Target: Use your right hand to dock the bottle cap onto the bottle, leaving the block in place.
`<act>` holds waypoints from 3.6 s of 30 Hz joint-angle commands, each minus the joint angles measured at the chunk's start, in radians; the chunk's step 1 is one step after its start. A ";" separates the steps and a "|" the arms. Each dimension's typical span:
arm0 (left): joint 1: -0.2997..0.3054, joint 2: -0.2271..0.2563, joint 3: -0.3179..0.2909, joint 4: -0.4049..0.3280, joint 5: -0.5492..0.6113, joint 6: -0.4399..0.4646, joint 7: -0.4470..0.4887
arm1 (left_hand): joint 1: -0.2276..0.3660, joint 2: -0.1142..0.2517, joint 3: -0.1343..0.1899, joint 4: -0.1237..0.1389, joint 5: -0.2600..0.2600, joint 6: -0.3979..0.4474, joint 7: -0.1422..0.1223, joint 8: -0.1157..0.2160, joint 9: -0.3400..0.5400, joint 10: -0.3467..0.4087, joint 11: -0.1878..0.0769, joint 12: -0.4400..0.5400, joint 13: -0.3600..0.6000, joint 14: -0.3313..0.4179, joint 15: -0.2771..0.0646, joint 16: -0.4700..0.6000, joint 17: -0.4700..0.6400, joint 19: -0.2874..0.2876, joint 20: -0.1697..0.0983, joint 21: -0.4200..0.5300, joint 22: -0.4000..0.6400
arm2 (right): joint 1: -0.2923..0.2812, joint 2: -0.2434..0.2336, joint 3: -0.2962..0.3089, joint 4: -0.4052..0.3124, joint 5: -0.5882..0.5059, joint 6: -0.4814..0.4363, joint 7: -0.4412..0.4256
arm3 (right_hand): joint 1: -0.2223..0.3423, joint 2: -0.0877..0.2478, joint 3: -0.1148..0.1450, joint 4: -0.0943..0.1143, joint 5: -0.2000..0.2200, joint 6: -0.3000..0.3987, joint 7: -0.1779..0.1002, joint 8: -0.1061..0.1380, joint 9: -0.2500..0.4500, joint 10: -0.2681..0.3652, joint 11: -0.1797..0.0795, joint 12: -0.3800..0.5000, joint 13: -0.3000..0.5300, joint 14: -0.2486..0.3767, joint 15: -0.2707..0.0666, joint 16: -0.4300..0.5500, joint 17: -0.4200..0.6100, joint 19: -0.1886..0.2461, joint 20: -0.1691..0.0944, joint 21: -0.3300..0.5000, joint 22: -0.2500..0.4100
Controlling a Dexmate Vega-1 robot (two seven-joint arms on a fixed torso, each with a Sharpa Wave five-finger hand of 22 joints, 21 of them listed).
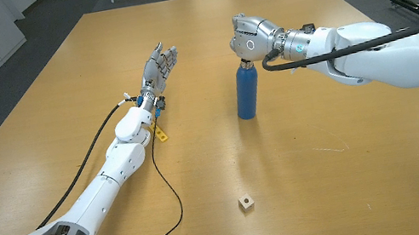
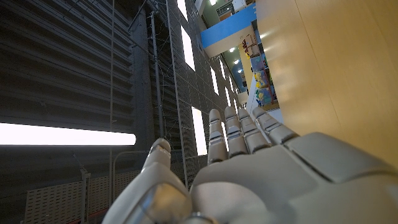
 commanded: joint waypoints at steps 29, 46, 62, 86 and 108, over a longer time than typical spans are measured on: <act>-0.006 -0.009 0.001 0.020 -0.009 -0.002 -0.012 | -0.004 0.007 0.008 0.000 -0.001 0.009 -0.003 -0.006 0.004 0.013 -0.002 -0.004 0.003 0.010 -0.025 -0.001 0.003 0.008 -0.027 -0.003 0.003 | -0.026 0.015 -0.003 0.029 0.014 -0.042 0.053 | 0.118 0.112 -0.012 0.008 0.002 0.252 -0.175 0.088 0.011 0.048 -0.002 -0.021 0.023 0.033 -0.141 -0.025 0.017 -0.011 -0.138 0.014 0.002; -0.001 -0.004 -0.004 0.022 -0.012 -0.001 -0.011 | -0.004 0.008 0.008 0.000 -0.001 0.009 -0.002 -0.007 0.004 0.013 -0.002 -0.006 0.003 0.010 -0.025 -0.002 0.003 0.007 -0.026 -0.003 0.003 | -0.011 0.038 -0.026 0.039 0.028 -0.032 0.058 | 0.121 0.115 -0.012 0.009 0.001 0.253 -0.175 0.100 0.012 0.056 -0.002 -0.027 0.032 0.041 -0.141 -0.034 0.022 -0.016 -0.134 0.019 0.001; -0.006 -0.004 -0.006 0.030 -0.017 -0.003 -0.020 | -0.005 0.008 0.008 -0.001 -0.001 0.009 -0.004 -0.009 0.004 0.013 -0.002 -0.007 0.003 0.010 -0.024 -0.003 0.003 0.006 -0.026 -0.004 0.003 | -0.021 0.043 -0.026 0.035 0.038 -0.040 0.064 | 0.123 0.116 -0.011 0.009 0.000 0.252 -0.175 0.106 0.012 0.060 -0.002 -0.031 0.035 0.046 -0.141 -0.038 0.025 -0.019 -0.134 0.021 0.000; -0.012 -0.010 -0.004 0.044 -0.021 -0.009 -0.032 | -0.005 0.008 0.008 -0.001 -0.001 0.010 -0.003 -0.011 0.005 0.013 -0.003 -0.009 0.003 0.011 -0.025 -0.004 0.003 0.006 -0.026 -0.004 0.003 | -0.029 0.034 -0.013 0.026 0.053 -0.036 0.056 | 0.123 0.110 -0.010 0.008 -0.001 0.256 -0.175 0.119 0.011 0.069 -0.003 -0.037 0.042 0.053 -0.140 -0.045 0.029 -0.022 -0.132 0.024 -0.001; -0.004 -0.005 -0.009 0.042 -0.025 -0.012 -0.034 | -0.005 0.009 0.009 -0.002 -0.001 0.012 -0.003 -0.013 0.005 0.013 -0.005 -0.010 0.003 0.010 -0.024 -0.005 0.003 0.005 -0.025 -0.005 0.003 | -0.024 0.039 -0.021 0.038 0.063 -0.033 0.071 | 0.118 0.104 -0.011 0.009 -0.002 0.250 -0.176 0.126 0.010 0.070 -0.003 -0.046 0.047 0.054 -0.139 -0.055 0.032 -0.030 -0.130 0.025 -0.001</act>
